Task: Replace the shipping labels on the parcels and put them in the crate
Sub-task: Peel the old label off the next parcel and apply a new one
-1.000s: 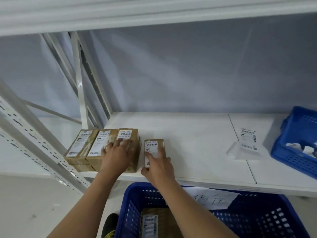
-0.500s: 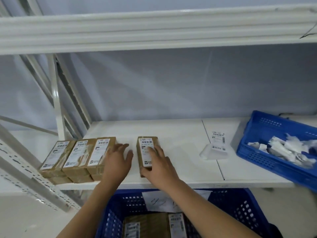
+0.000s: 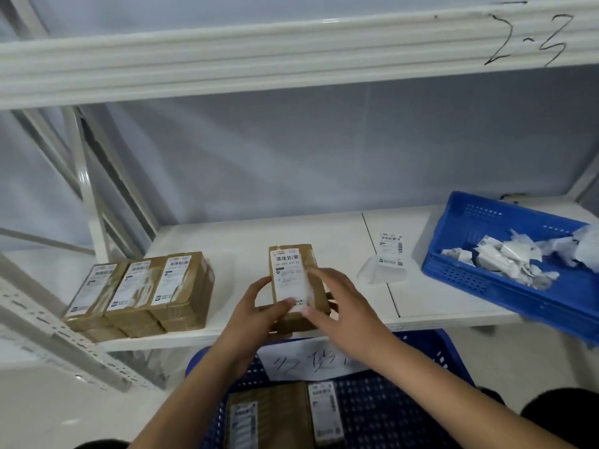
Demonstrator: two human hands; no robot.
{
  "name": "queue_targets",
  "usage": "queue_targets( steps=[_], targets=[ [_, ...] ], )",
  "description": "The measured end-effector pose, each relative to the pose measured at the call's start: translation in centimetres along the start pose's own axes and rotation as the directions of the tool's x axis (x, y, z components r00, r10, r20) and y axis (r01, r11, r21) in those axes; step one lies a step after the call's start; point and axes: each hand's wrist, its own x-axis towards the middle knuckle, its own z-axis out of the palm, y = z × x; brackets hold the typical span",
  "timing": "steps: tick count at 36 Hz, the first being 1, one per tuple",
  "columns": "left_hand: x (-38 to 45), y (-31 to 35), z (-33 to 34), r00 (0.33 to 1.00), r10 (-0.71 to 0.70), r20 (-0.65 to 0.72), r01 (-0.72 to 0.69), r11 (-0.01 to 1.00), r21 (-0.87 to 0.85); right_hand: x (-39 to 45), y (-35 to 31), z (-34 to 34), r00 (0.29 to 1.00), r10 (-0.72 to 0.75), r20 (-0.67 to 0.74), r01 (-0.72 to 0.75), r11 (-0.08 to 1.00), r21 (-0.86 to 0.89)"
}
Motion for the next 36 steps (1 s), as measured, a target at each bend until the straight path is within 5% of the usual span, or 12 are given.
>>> queue_targets(
  steps=[9, 17, 36],
  targets=[
    [0.0, -1.3, 1.8, 0.987, -0.030, 0.157, 0.020, 0.998, 0.065, -0.5, 2.7, -2.9, 0.945, 0.312, -0.099, -0.250, 0.884, 0.395],
    [3.6, -2.8, 1.8, 0.967, -0.099, 0.235, 0.043, 0.971, 0.236, 2.0, 6.0, -3.4, 0.920, 0.385, -0.078, -0.347, 0.889, 0.297],
    [5.1, -3.2, 2.5, 0.969, -0.076, 0.234, 0.046, 0.990, 0.130, 4.3, 6.9, -4.0, 0.917, 0.394, -0.063, -0.347, 0.867, 0.357]
  ],
)
